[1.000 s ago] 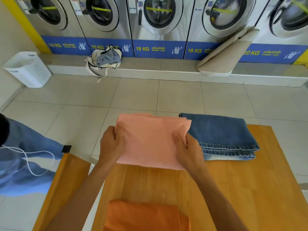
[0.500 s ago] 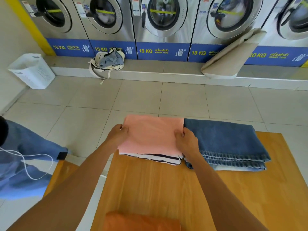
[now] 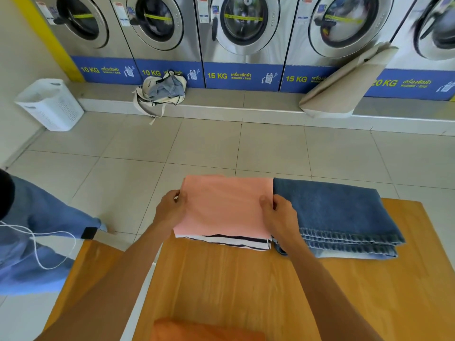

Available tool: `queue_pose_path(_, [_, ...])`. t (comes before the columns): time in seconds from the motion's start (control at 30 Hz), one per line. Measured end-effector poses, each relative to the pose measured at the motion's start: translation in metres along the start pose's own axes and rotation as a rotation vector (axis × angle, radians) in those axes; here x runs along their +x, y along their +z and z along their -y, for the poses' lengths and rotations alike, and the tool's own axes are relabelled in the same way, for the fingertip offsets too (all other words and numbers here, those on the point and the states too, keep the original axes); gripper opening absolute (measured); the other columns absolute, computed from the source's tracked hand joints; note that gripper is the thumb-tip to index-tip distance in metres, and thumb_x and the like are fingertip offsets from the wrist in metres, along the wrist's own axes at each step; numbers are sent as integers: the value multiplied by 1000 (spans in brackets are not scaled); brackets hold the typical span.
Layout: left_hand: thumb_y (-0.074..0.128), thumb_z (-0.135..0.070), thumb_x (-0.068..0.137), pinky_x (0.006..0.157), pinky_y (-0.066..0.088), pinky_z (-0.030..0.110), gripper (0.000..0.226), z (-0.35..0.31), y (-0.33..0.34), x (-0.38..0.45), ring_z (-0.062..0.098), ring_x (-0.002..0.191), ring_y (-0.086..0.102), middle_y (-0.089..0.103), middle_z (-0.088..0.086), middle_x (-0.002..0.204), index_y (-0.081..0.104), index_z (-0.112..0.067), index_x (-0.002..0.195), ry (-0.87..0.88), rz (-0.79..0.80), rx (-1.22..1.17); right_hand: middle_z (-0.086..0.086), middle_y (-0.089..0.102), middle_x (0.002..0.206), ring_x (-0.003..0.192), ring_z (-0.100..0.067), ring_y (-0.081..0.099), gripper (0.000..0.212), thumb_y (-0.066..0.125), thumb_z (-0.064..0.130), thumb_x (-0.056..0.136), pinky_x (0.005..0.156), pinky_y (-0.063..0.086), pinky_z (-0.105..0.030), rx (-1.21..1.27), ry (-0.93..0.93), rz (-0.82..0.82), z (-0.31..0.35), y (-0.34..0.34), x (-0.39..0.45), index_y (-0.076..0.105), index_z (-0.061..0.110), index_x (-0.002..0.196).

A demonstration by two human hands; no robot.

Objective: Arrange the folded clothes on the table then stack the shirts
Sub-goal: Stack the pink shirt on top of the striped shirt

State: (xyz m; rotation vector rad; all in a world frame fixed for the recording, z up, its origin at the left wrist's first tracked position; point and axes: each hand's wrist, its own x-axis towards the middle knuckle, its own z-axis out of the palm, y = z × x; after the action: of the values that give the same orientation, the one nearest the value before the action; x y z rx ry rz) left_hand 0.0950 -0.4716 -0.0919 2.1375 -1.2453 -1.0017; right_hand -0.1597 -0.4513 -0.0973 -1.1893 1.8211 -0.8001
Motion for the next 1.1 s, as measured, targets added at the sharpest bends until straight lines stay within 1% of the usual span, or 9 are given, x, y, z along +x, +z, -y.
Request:
queue_pose_path(0.17, [38,-34,101,93,44,39,41,-5,-1,-10,25,109,55,57,7,130,49,-14,134,107,-130,8,2,51,63,55,-10,45,37,49,33,100,49,34,-20,53,-25,-116,1,1,-8,56,4,78])
queue_pose_path(0.33, [33,-33,102,91,44,39,43,3,6,-10,33,115,55,57,14,130,47,-8,134,47,-83,142,6,55,69,59,-4,49,19,55,29,98,49,33,-17,-60,-6,-76,1,2,-3,55,14,85])
queue_pose_path(0.43, [42,-19,98,98,44,45,41,-8,1,-4,34,122,49,49,16,136,41,-10,138,124,-146,257,0,62,95,74,-6,54,19,59,25,95,59,40,-20,-14,50,-212,9,0,-3,55,13,109])
queue_pose_path(0.5, [45,-7,95,107,39,48,44,-16,1,-8,33,130,42,46,14,141,44,-10,138,282,-256,314,-7,58,113,91,-18,58,23,57,20,95,73,46,-28,-40,-60,-350,20,4,-5,55,12,116])
queue_pose_path(0.57, [42,-5,95,114,30,50,43,-24,8,-13,31,139,34,42,12,148,47,-10,138,467,-290,367,-7,54,129,115,-24,54,29,55,20,96,91,47,-34,-148,-232,-378,37,17,-9,56,13,124])
queue_pose_path(0.67, [27,-27,99,120,7,48,48,-18,31,-12,26,150,10,23,8,160,38,-15,145,586,-165,546,-5,33,157,148,-26,25,43,43,27,100,117,27,-50,-483,-446,-237,50,43,-12,44,19,142])
queue_pose_path(0.77, [1,-49,94,119,1,39,71,2,43,-12,19,150,10,21,4,161,31,-17,149,592,-104,611,-2,5,166,153,-22,-5,55,17,36,102,122,4,-55,-740,-445,23,28,61,-13,20,25,156])
queue_pose_path(0.83, [0,-49,94,120,2,36,71,10,44,-9,18,149,13,22,4,160,30,-16,150,601,-102,643,2,-4,166,152,-17,-11,60,4,45,99,121,-6,-56,-773,-379,105,11,61,-13,6,29,157])
queue_pose_path(1.1, [1,-50,95,118,-5,39,64,8,40,-4,18,150,-10,-7,2,163,6,-26,154,497,24,674,5,-9,166,151,-19,-15,61,8,53,100,117,-11,-60,-820,-300,116,7,52,-17,1,32,157])
